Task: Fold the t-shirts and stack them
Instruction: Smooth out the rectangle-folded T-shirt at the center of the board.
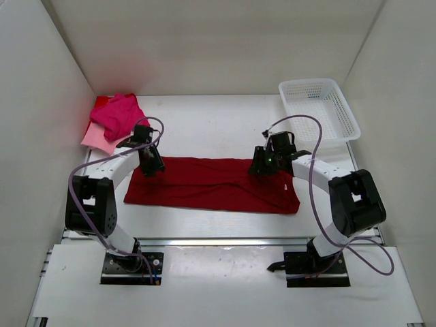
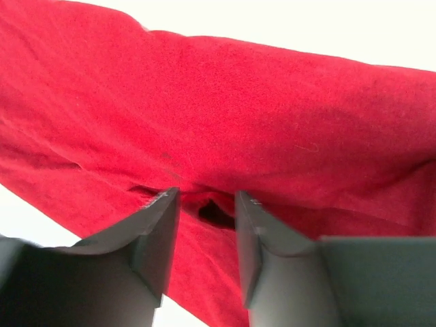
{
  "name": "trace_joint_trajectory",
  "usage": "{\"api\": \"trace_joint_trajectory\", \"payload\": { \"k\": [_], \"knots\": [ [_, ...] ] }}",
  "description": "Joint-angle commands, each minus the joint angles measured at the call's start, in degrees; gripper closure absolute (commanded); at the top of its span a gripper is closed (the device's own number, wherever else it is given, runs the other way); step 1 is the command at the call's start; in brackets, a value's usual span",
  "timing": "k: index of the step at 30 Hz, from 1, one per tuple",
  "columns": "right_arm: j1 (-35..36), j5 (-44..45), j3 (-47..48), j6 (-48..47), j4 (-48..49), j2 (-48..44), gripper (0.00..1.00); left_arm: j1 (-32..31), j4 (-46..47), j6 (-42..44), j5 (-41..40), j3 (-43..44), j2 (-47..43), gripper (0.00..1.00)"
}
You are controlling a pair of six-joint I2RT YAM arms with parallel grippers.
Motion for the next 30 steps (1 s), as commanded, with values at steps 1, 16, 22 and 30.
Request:
{"api": "trace_joint_trajectory", "payload": {
  "k": [1,16,22,30],
  "knots": [
    [0.55,-1.81,-0.01,-0.53,3.63,-0.75,0.67,-0.38,1.47,-0.02,1.93,0.43,-3.58,0.53],
    [9.51,-2.79,-7.93,6.41,-3.04,-13.59,1.0,-0.91,3.23,-1.35,2.89,0.86,-3.84,0.54],
    [13.29,-4.45,-9.52,11.07,-3.21,-14.29,0.73,-0.47,3.06,-1.96,2.81,1.05,-3.23,0.54],
    [4.89,-0.77,-6.08,5.45,-7.87,-16.67,0.78,-2.05,3.4,-1.87,2.9,3.33,-2.08,0.54]
  ]
}}
